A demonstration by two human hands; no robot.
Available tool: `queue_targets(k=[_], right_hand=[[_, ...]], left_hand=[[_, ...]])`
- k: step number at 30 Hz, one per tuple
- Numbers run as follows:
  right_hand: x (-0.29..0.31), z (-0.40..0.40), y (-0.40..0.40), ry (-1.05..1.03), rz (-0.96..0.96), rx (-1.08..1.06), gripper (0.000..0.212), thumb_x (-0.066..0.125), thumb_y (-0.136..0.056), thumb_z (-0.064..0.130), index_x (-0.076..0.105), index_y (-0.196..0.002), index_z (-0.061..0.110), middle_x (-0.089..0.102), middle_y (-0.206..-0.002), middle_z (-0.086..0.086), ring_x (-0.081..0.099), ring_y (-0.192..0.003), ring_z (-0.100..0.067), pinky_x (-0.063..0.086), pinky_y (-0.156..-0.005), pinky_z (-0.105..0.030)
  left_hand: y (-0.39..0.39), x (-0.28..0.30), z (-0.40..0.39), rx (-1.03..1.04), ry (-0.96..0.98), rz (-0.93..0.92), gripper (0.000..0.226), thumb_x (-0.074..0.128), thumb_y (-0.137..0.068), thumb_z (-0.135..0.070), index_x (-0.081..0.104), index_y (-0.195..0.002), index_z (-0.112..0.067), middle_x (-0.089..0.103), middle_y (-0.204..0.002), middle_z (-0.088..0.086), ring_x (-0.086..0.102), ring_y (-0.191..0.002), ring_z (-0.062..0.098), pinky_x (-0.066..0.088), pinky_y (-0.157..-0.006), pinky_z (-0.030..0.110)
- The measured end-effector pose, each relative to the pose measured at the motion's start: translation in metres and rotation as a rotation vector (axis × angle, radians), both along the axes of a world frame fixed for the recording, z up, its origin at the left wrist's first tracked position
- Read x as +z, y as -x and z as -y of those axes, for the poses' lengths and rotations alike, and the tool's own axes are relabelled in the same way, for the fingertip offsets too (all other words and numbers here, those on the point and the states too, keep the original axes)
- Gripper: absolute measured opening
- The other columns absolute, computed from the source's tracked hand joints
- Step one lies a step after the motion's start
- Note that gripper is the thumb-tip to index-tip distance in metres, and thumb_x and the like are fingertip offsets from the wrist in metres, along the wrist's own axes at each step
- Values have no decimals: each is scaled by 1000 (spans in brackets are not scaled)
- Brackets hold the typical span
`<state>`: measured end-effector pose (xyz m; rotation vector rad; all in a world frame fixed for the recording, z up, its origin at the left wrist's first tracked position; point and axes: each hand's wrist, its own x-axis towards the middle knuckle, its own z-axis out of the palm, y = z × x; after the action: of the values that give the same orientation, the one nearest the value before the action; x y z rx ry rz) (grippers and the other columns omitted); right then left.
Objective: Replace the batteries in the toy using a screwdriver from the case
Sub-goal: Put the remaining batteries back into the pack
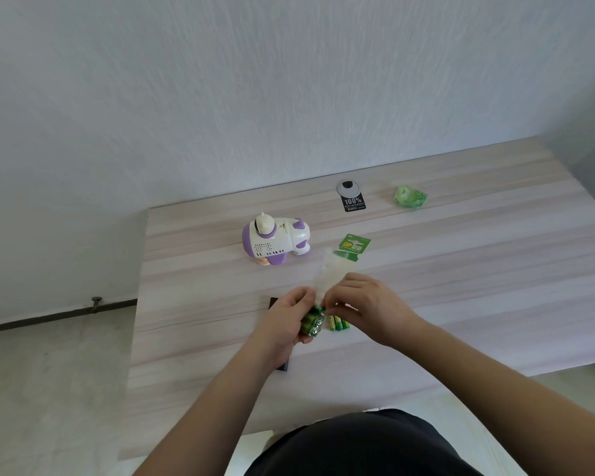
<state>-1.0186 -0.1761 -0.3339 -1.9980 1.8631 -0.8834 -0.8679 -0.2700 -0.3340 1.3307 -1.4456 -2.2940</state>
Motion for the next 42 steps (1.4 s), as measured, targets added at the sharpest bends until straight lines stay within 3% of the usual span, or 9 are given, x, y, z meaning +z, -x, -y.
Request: queue_targets(k=[8, 11, 18, 25, 30, 32, 36, 39, 42], right_hand=[[-10, -9, -7, 74, 0, -136, 22, 56, -88, 36, 65, -82, 16, 65, -79, 8, 54, -73, -14, 44, -67, -22], [-12, -10, -9, 70, 24, -151, 25, 59, -84, 42, 65, -84, 17, 64, -81, 9, 53, -75, -13, 42, -69, -19], [-17, -9, -11, 117, -2, -192, 26, 58, -83, 40, 64, -77, 15, 62, -75, 7, 53, -69, -17, 40, -64, -21], [-22, -10, -8, 112, -61, -173, 26, 53, -85, 37, 61, -75, 13, 60, -75, 4, 54, -68, -19, 42, -63, -23], [-26, -11, -11, 158, -56, -223, 26, 57, -85, 37, 64, -75, 15, 62, -74, 7, 52, -68, -17, 39, -65, -18], [-30, -12, -13, 190, -59, -245, 24, 59, -86, 37, 68, -77, 17, 65, -77, 8, 51, -71, -14, 41, -68, -19], [-33, -22, -8, 189, 149, -364, 21, 57, -91, 31, 70, -87, 15, 66, -88, 5, 54, -81, -6, 43, -72, -14], [-43, -31, 4, 7, 385, -599, 14, 56, -95, 25, 68, -92, 19, 65, -84, 9, 56, -75, 3, 39, -65, -8], [-72, -31, 18, -312, 508, -767, 14, 50, -97, 27, 63, -98, 28, 66, -88, 6, 62, -79, -7, 48, -66, -24]], left_hand=[[2, 3, 1, -24, 184, -6, 14, 51, -100, -22, 63, -103, -16, 56, -69, -1, 45, -52, 9, 33, -40, 21], [3, 0, 1, -11, 168, 20, 22, 51, -100, -26, 63, -108, -9, 56, -69, 1, 45, -51, 9, 32, -40, 22], [5, -4, -3, 3, 85, 65, 22, 51, -100, -31, 64, -106, -15, 56, -69, 1, 46, -55, 12, 34, -41, 23], [6, -6, -5, -38, 126, 74, 37, 61, -95, -26, 56, -125, -6, 54, -72, -3, 44, -54, 7, 31, -42, 20], [8, -6, -4, -47, 151, 99, 8, 57, -97, -27, 63, -102, -24, 58, -72, -6, 48, -59, 8, 35, -48, 21], [9, -7, -5, -26, 140, 114, 11, 54, -98, -31, 61, -92, -25, 57, -71, -5, 48, -58, 9, 36, -48, 22], [10, -10, -6, 84, 28, 111, 20, 51, -99, -38, 62, -91, -23, 59, -72, -1, 48, -56, 11, 34, -44, 22], [8, -14, -5, 178, -112, 79, 20, 53, -96, -41, 62, -92, -23, 60, -74, 2, 47, -54, 12, 31, -42, 22], [6, -16, -1, 192, -184, 35, 23, 47, -95, -44, 58, -96, -24, 55, -71, -1, 43, -52, 12, 29, -43, 22]])
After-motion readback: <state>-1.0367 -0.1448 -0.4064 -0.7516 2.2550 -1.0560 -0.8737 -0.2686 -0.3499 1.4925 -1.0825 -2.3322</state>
